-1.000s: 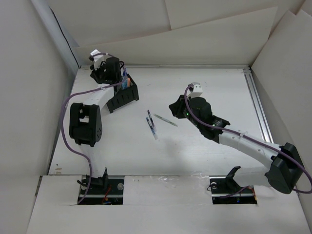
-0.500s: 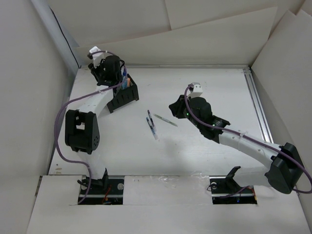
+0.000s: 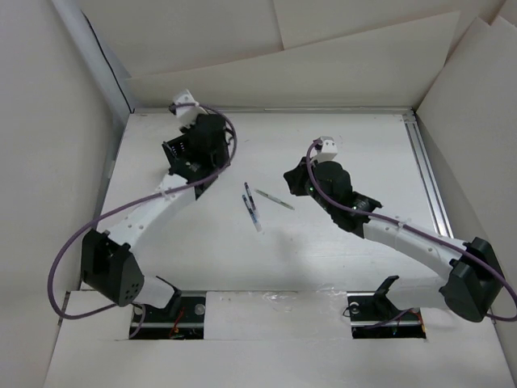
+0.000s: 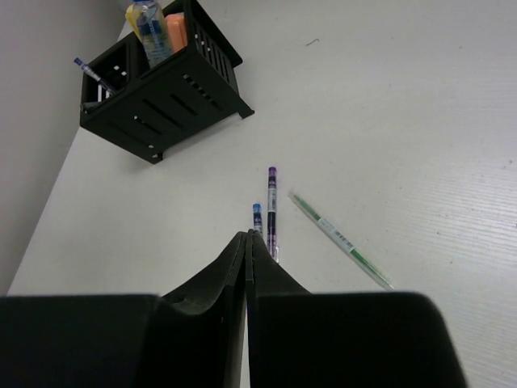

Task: Sort the stationery into containers
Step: Place the pen in the storage box, then pick up the pen from the center of the board.

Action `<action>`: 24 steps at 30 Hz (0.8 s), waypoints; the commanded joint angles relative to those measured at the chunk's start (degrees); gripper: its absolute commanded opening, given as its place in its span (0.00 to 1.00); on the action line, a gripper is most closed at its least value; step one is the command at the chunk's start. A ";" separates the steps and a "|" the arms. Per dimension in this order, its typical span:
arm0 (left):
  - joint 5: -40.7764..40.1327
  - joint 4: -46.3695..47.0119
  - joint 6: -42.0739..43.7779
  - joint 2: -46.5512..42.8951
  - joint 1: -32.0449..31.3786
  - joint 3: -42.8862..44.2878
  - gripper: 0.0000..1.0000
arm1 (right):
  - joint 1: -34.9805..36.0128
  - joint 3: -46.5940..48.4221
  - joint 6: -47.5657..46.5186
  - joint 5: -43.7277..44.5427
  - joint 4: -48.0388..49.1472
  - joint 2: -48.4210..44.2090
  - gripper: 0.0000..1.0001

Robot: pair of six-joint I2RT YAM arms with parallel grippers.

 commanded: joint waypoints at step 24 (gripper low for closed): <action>8.80 -9.87 -25.35 12.86 -16.49 -17.42 0.12 | 0.42 -0.68 0.33 2.88 2.61 -1.96 0.23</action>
